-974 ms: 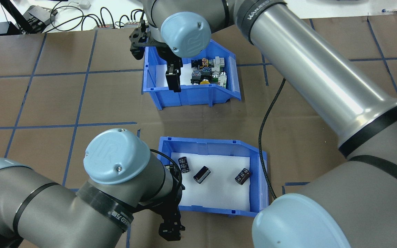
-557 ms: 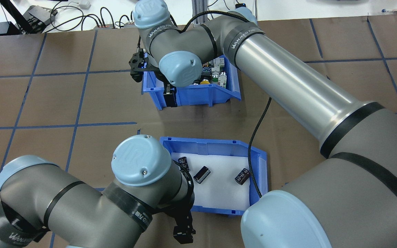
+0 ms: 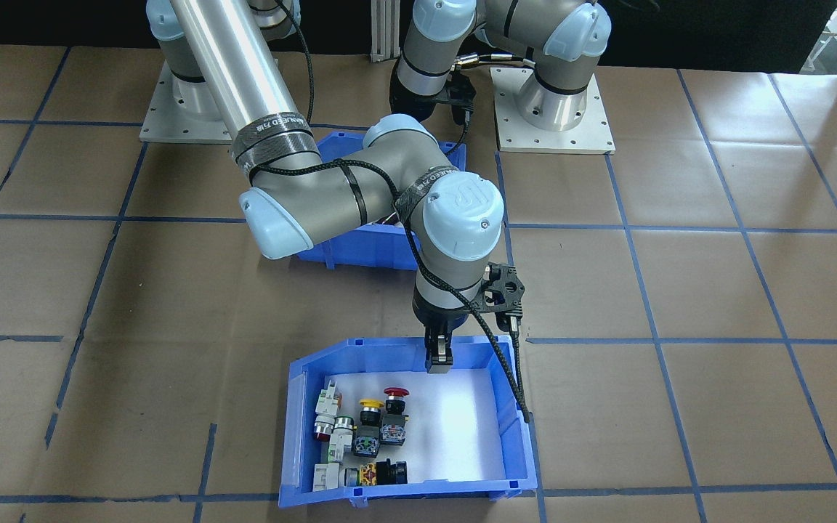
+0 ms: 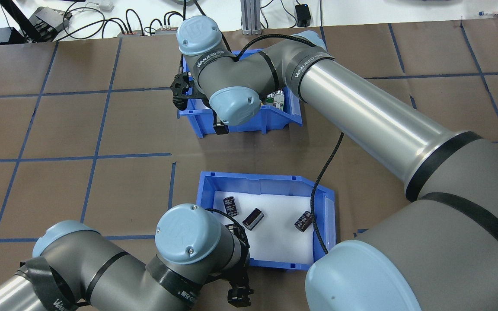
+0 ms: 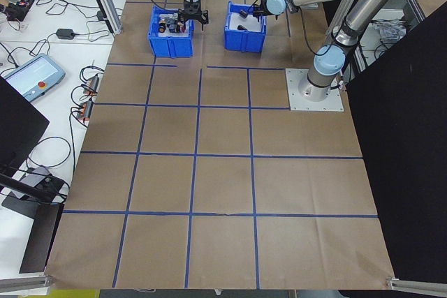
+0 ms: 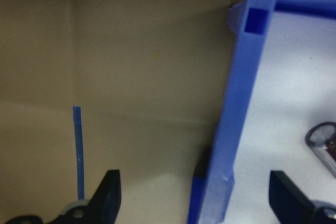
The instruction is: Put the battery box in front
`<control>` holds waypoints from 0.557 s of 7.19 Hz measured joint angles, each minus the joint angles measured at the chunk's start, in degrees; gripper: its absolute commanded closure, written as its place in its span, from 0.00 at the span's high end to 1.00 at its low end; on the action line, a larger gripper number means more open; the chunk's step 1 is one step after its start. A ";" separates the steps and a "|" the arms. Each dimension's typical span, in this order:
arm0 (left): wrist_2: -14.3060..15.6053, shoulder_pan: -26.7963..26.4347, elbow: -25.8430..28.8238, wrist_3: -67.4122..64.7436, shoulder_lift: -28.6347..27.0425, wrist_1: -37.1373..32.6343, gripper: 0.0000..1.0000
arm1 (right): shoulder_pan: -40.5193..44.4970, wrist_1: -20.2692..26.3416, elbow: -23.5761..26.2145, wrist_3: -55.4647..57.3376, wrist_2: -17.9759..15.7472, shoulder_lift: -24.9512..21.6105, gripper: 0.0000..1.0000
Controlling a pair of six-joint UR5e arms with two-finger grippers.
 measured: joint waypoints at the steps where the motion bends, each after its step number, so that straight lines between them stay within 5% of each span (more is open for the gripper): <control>1: -0.04 -0.02 -0.87 -0.63 -0.76 2.30 0.80 | 0.05 -0.03 -0.12 -0.30 -1.24 -0.01 0.04; 4: 0.06 -0.03 -1.29 -0.79 -1.70 3.68 0.03 | -0.74 0.03 -1.09 -2.77 -2.18 -1.04 0.03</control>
